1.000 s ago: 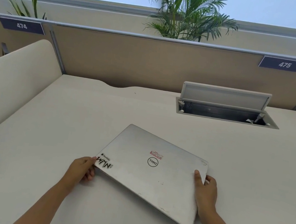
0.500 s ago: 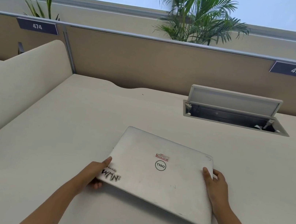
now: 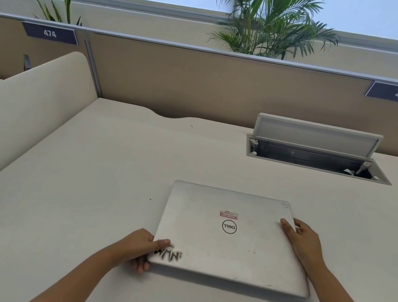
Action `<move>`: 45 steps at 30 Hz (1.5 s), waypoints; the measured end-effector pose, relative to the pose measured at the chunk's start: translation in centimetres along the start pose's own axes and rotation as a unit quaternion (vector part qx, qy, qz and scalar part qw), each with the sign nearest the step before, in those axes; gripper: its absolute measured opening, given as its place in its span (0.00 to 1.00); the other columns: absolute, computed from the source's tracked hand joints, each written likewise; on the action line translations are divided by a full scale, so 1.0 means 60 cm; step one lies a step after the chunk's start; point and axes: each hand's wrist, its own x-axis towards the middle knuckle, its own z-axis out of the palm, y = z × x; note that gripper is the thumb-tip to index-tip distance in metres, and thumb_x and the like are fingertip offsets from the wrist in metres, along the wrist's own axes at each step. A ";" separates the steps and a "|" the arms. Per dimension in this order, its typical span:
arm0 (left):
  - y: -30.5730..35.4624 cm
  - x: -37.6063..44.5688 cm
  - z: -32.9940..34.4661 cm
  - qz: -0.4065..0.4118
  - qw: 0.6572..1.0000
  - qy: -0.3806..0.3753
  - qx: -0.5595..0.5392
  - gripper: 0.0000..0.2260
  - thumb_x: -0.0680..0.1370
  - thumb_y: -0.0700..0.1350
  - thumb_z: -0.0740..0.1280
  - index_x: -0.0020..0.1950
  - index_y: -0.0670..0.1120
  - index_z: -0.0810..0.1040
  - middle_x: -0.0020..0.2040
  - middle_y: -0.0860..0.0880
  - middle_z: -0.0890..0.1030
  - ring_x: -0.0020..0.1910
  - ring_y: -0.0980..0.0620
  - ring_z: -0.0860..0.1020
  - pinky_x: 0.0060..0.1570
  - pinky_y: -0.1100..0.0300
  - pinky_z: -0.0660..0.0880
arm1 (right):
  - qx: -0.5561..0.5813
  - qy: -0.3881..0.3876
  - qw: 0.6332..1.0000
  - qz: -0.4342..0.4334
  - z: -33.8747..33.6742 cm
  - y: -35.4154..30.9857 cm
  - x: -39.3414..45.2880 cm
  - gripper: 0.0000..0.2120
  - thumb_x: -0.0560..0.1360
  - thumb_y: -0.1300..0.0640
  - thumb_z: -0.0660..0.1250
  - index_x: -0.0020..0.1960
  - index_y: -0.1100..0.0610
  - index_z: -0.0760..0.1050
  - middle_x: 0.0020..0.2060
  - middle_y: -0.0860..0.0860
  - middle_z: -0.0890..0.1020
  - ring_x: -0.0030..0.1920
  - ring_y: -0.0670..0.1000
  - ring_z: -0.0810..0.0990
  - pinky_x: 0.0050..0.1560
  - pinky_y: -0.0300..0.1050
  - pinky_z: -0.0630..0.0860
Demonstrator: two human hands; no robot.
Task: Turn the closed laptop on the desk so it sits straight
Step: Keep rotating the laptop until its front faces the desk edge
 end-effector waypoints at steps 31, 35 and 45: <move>-0.008 0.012 0.003 -0.007 0.999 0.006 0.040 0.22 0.71 0.63 0.66 0.34 0.45 0.68 0.19 0.49 0.79 0.18 0.53 0.77 0.18 0.67 0.68 | -0.042 -0.012 0.999 -0.015 0.001 -0.002 0.014 0.19 0.74 0.43 0.64 0.59 0.53 0.77 0.46 0.55 0.83 0.48 0.55 0.80 0.53 0.50 0.75; -0.010 0.014 0.005 -0.008 0.999 0.011 0.041 0.22 0.72 0.63 0.65 0.35 0.44 0.68 0.19 0.49 0.79 0.18 0.53 0.77 0.18 0.67 0.69 | -0.098 -0.018 0.994 -0.045 0.006 -0.006 0.019 0.18 0.77 0.45 0.59 0.58 0.54 0.77 0.44 0.57 0.83 0.42 0.53 0.77 0.43 0.45 0.70; -0.021 0.020 0.004 -0.006 0.998 0.030 0.052 0.24 0.68 0.67 0.66 0.33 0.45 0.69 0.20 0.48 0.80 0.19 0.51 0.78 0.17 0.68 0.68 | -0.142 0.012 0.988 -0.053 0.018 -0.011 0.024 0.19 0.78 0.47 0.56 0.55 0.61 0.76 0.52 0.60 0.82 0.50 0.59 0.78 0.49 0.48 0.71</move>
